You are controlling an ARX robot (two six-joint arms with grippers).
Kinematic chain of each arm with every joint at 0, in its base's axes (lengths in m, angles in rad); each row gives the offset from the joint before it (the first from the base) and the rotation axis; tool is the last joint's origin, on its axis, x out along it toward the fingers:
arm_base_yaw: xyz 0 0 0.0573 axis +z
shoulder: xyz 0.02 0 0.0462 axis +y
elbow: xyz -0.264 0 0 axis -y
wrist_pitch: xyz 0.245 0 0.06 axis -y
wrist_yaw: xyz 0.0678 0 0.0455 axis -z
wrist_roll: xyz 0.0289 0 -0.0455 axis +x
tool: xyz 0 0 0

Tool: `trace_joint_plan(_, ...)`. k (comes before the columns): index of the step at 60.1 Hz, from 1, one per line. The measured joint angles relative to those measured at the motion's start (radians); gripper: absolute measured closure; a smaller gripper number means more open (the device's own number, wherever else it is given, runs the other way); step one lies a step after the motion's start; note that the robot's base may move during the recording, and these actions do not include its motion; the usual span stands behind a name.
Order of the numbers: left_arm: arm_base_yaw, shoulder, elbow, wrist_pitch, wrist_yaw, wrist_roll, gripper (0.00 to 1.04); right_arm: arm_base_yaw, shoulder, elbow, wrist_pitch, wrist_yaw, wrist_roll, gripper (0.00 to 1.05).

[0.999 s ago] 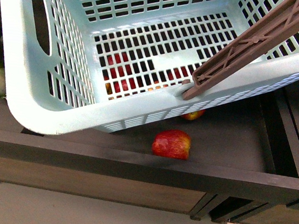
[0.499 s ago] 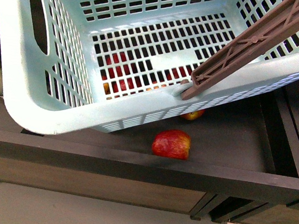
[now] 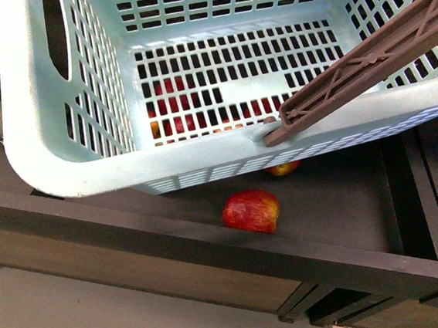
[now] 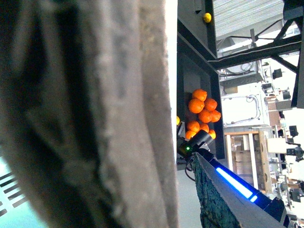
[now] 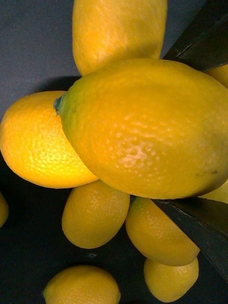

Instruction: Pick lemon and mango into basket

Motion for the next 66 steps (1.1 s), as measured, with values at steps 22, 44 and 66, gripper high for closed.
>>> trace_joint_plan(22, 0.000, 0.000, 0.000, 0.000, 0.000, 0.000, 0.77, 0.007, -0.285, -0.409, 0.277, -0.197, -0.316, 0.43)
trace_joint_plan(44, 0.000, 0.000, 0.000, 0.000, -0.003, 0.000, 0.77, 0.042, -0.950, -1.002, 0.540, -0.490, -0.738, 0.44)
trace_joint_plan(66, 0.001, 0.000, 0.000, 0.000, -0.002, 0.000, 0.77, 0.380, -1.496, -1.269, 0.496, -0.481, -0.860, 0.44)
